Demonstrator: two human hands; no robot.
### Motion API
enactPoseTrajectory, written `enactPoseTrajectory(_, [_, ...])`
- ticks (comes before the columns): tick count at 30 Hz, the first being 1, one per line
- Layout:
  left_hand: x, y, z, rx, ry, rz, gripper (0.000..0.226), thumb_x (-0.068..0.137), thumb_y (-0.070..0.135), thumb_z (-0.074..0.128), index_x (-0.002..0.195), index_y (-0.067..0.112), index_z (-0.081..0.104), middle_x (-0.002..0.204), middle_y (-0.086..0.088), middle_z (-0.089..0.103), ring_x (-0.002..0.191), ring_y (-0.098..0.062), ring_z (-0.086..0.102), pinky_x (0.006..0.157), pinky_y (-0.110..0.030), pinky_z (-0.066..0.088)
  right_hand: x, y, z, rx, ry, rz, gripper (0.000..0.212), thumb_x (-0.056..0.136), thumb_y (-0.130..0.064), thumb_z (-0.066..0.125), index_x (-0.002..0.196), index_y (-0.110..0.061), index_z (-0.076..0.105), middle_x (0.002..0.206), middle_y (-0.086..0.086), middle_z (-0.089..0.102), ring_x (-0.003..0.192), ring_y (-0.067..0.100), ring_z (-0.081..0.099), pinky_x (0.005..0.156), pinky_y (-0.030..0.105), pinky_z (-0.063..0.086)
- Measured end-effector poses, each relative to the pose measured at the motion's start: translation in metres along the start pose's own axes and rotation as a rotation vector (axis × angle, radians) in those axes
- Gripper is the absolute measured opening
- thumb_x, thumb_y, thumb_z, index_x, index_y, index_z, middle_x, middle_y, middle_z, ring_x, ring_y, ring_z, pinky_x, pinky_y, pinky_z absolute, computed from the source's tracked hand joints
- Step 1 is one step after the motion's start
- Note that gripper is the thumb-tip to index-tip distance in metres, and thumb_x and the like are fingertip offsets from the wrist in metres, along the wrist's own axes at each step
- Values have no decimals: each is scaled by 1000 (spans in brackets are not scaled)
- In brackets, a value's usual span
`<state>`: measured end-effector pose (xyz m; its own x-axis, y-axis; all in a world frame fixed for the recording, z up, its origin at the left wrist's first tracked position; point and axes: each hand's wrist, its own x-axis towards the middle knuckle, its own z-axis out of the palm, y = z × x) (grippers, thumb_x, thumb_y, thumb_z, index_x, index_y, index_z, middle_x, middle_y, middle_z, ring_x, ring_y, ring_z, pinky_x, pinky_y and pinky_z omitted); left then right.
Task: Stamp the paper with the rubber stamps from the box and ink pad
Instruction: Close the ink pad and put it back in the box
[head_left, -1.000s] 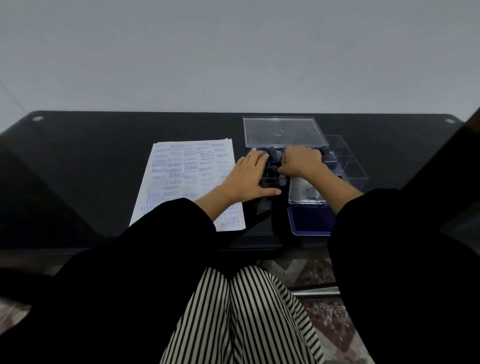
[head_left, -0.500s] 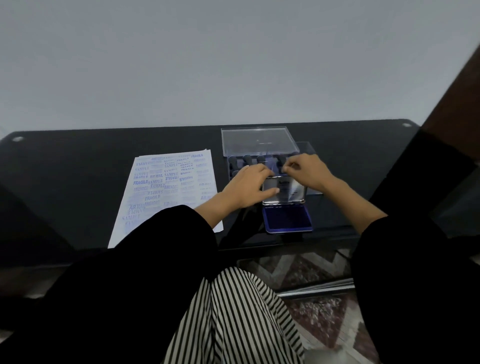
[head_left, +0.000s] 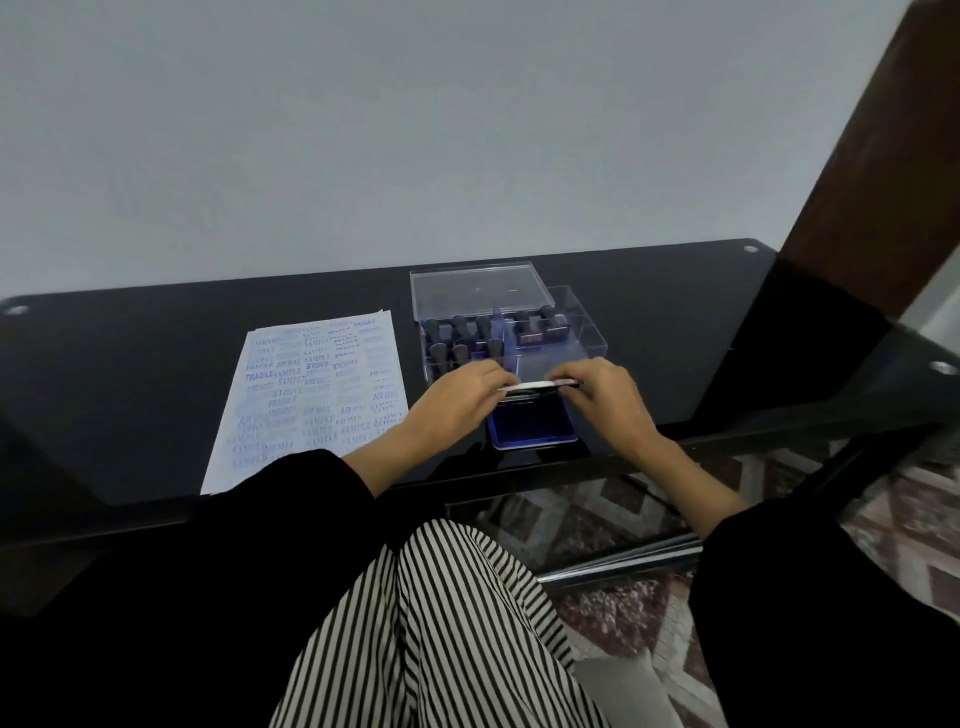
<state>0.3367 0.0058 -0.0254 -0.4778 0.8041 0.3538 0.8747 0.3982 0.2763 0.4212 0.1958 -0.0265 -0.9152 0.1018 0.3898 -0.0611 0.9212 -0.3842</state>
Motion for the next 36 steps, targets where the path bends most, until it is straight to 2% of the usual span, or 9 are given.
enactPoseTrajectory(6, [-22,12,14,-49,-33,-27,29,95,13,48,122,7,56,119,-7,57,109,-19,54,93,-23,39,-29,0,12,38,55,22,20,82,-4,65,100,-10,72,101,5,70,96,22,59,80,26,44])
enactPoseTrajectory(13, [-37,14,23,-37,-87,-104,38,95,21,50,131,10,49,129,-4,50,118,-16,49,99,-23,36,-45,2,22,55,-23,94,17,79,-13,71,96,-12,71,105,2,68,99,21,56,82,28,44])
enactPoseTrajectory(18, [-40,14,26,-27,-90,-138,35,96,21,48,128,8,54,128,-5,50,119,-17,47,100,-19,32,-45,1,28,130,13,187,11,80,-18,71,89,-12,72,105,3,66,102,19,56,85,25,40])
enactPoseTrajectory(22, [-40,16,30,-65,-62,-186,34,95,20,49,126,8,57,129,-5,50,120,-16,47,100,-17,31,-43,-7,33,203,56,307,5,81,-13,70,81,-9,68,97,4,67,95,21,58,74,25,39])
enactPoseTrajectory(26, [-40,17,31,-141,-38,-264,30,93,19,53,120,7,61,128,-4,49,115,-15,50,94,-13,32,-42,-13,35,228,60,367,8,83,-10,67,78,-6,64,92,5,67,90,22,58,67,24,33])
enactPoseTrajectory(29, [-34,21,33,-282,6,-387,22,90,16,59,109,7,65,124,-5,51,116,-17,50,99,-24,40,-39,-13,36,257,54,419,7,83,-11,68,85,-6,65,94,8,67,90,23,60,68,24,36])
enactPoseTrajectory(31, [-27,26,34,-377,58,-504,20,88,12,60,107,6,65,123,-8,54,117,-21,51,101,-34,43,-37,-12,36,276,43,457,20,82,-14,70,100,-7,66,102,10,68,97,24,62,76,27,44])
enactPoseTrajectory(33, [-19,35,35,-421,86,-623,29,89,7,57,118,3,60,128,-12,55,120,-25,51,103,-31,40,-37,-10,36,283,21,468,40,79,-15,72,117,-7,62,115,12,66,107,24,60,90,32,47])
enactPoseTrajectory(36, [-7,48,35,-499,78,-769,40,92,6,51,132,3,50,137,-14,48,125,-26,47,104,-28,35,-37,-10,33,296,-24,463,54,74,-15,77,124,-8,58,123,12,62,111,24,57,95,32,45])
